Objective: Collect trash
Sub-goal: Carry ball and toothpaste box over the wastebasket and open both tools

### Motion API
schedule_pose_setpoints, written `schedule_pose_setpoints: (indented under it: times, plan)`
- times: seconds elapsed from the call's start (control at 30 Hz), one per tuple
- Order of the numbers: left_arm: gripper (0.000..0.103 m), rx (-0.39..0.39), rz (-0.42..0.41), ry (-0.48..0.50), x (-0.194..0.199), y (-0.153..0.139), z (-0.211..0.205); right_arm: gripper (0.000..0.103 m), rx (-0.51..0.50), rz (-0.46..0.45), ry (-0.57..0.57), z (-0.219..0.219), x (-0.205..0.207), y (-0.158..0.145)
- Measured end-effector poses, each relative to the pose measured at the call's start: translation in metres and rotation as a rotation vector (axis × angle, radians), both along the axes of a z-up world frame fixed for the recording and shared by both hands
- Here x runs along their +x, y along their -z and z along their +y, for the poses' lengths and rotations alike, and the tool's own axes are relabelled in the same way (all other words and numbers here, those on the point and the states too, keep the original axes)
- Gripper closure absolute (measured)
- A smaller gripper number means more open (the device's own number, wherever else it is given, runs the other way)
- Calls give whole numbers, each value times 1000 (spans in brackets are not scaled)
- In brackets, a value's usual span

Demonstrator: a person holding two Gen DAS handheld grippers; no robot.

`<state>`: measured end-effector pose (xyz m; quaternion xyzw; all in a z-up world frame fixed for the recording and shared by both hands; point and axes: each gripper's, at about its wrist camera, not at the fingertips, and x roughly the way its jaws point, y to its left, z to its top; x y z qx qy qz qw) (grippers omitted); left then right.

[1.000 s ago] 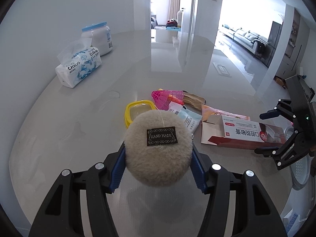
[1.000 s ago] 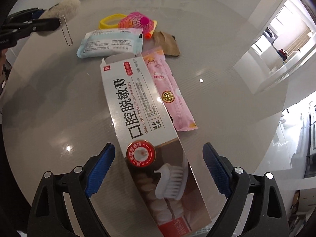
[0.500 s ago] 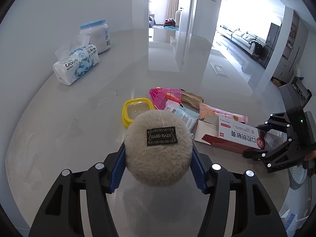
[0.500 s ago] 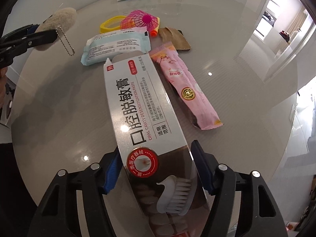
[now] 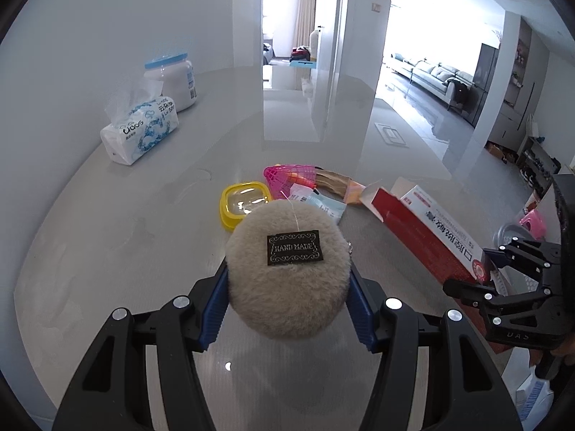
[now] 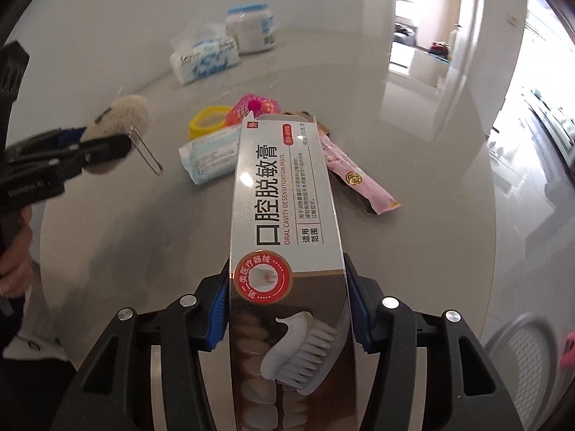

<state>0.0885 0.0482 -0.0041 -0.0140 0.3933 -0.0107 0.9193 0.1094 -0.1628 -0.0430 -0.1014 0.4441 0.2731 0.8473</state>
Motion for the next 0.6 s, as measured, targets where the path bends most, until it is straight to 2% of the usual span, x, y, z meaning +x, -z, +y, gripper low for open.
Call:
schedule_pose_setpoints:
  times: [0.27,0.47,0.6]
  plan:
    - [46,27,-28,90,-17,-1,-31,50,105,-87,238,-35,-41,-16]
    - [46,26,-55,207,-26,-6,-87,50,136,-147,390,-85,-77,-31]
    - [46,-1,-59,310,-29,-10,-140,50,133,-156,499,-127,-96,-29]
